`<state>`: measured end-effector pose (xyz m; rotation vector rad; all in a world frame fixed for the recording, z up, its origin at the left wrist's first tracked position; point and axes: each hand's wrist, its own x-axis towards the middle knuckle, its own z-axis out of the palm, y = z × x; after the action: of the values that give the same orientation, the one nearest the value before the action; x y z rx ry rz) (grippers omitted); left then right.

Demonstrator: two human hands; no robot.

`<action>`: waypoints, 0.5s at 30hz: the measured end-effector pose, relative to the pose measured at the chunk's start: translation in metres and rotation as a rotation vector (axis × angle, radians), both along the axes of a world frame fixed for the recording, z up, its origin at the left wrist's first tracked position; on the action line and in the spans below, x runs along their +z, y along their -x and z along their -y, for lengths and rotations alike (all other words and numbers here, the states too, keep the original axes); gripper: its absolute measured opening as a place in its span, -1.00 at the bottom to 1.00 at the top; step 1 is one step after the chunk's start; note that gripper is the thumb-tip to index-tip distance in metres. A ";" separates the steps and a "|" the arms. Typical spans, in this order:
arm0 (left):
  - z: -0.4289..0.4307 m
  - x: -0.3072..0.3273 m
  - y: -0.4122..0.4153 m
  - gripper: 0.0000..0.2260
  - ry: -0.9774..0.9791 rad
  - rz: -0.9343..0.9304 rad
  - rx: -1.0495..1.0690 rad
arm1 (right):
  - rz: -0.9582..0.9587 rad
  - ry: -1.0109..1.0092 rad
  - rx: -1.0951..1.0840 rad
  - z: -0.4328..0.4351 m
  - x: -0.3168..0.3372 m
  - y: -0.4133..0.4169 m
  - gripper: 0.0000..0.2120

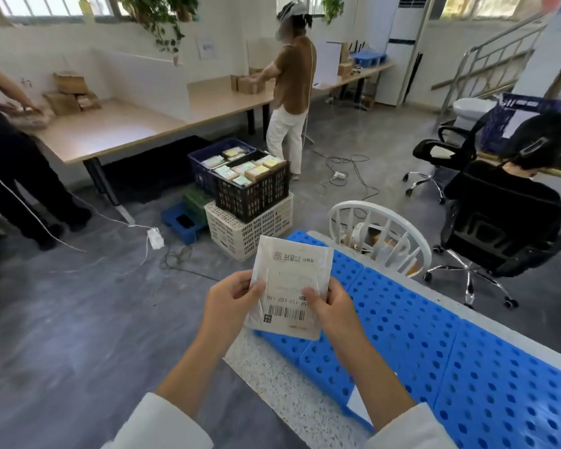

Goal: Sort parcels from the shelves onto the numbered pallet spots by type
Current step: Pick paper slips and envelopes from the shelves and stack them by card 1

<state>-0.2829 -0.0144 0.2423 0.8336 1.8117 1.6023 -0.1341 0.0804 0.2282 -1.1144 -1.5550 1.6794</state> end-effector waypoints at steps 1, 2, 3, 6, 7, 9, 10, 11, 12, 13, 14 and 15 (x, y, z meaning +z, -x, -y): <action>-0.011 0.002 0.005 -0.86 0.018 0.004 -0.018 | -0.006 0.003 0.006 -0.011 -0.001 0.002 -0.83; -0.021 0.004 0.009 -0.85 0.039 0.007 -0.042 | -0.012 0.011 0.009 -0.020 -0.003 0.003 -0.83; -0.032 0.005 0.013 -0.84 0.059 0.009 -0.063 | -0.016 0.023 0.008 -0.030 -0.004 0.004 -0.82; -0.065 0.006 0.018 -0.83 0.083 0.006 -0.102 | -0.026 0.055 -0.017 -0.056 -0.010 0.005 -0.80; -0.076 0.004 0.018 -0.84 0.086 0.002 -0.106 | -0.022 0.056 -0.029 -0.064 -0.012 0.004 -0.80; -0.095 -0.001 0.016 -0.84 0.094 0.004 -0.104 | -0.011 0.050 -0.048 -0.080 -0.015 0.003 -0.81; -0.104 -0.006 0.014 -0.85 0.093 0.013 -0.103 | -0.001 0.044 -0.056 -0.087 -0.016 0.003 -0.82; -0.111 -0.010 0.013 -0.85 0.090 0.022 -0.101 | 0.014 0.038 -0.064 -0.093 -0.018 0.003 -0.83; -0.117 -0.015 0.011 -0.85 0.087 0.030 -0.098 | 0.028 0.034 -0.071 -0.099 -0.020 0.003 -0.83; -0.123 -0.020 0.010 -0.86 0.084 0.034 -0.098 | 0.041 0.035 -0.081 -0.104 -0.022 0.003 -0.83; -0.128 -0.025 0.010 -0.86 0.083 0.036 -0.106 | 0.049 0.039 -0.092 -0.108 -0.024 0.003 -0.83; -0.133 -0.029 0.010 -0.87 0.083 0.040 -0.118 | 0.053 0.045 -0.104 -0.112 -0.027 0.004 -0.82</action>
<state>-0.2933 0.1184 0.2132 0.8483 1.7559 1.4499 -0.1382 0.1921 0.2014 -1.2505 -1.4709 1.6352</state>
